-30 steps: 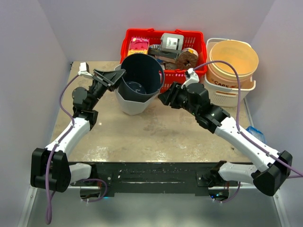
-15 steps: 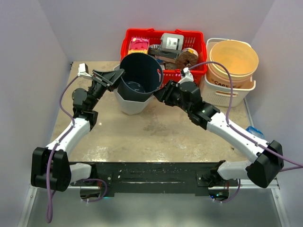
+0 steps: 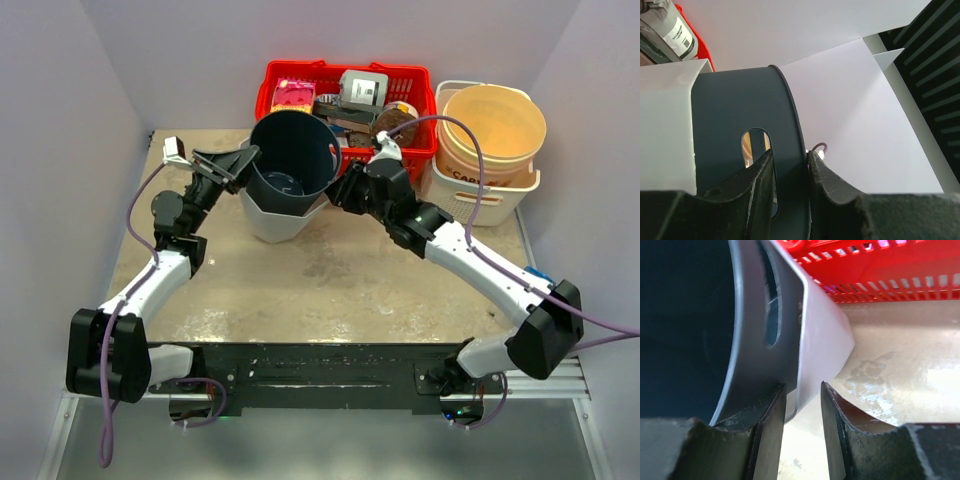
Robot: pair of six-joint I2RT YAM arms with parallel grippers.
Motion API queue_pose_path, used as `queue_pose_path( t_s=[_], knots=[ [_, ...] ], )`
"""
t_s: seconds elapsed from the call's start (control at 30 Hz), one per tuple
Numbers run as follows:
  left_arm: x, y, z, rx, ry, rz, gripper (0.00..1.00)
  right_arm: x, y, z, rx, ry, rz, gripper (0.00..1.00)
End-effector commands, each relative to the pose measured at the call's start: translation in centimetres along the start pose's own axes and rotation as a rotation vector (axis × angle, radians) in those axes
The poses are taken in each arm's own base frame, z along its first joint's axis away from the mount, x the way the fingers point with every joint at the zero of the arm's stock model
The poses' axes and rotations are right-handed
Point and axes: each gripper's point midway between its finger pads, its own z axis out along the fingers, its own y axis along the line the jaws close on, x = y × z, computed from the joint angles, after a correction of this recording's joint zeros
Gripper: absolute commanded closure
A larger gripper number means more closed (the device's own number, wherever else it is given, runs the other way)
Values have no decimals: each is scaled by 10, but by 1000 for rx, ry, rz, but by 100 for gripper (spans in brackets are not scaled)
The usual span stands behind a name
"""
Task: Turn the large container upside down
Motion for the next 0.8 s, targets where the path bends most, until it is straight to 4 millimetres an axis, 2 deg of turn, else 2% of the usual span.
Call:
queue_pose_path(
  t_s=[0.0,0.1,0.13,0.27,0.47,0.53,0.57,0.63,0.67,0.73,0.77],
  knots=[
    [-2,-25,-3,114,-12,45,100,-28,16,5,-3,-65,-31,62],
    [-2,-25,-3,117,-13,37,100,-31,14,8,18,-68,-54,71],
    [-2,-25,-3,117,-13,34,100,-31,13,9,25,-70,-68,80],
    [-1,-29,-3,131,-7,25,100,-36,18,7,22,-63,-106,98],
    [0,-42,-2,163,10,14,100,-52,26,-4,46,-65,-180,100],
    [1,-49,-3,176,10,15,100,-53,23,-9,69,-46,-216,100],
    [1,-51,-3,176,12,16,100,-63,30,-14,63,-64,-221,100],
    [1,-58,-2,184,16,19,100,-68,28,-21,82,-57,-252,100],
    [2,-60,-2,185,21,18,100,-76,34,-27,78,-71,-260,100],
    [3,-69,0,204,31,14,100,-80,26,-33,121,-64,-300,100],
    [4,-72,0,215,35,11,100,-87,30,-38,121,-77,-310,100]
  ],
)
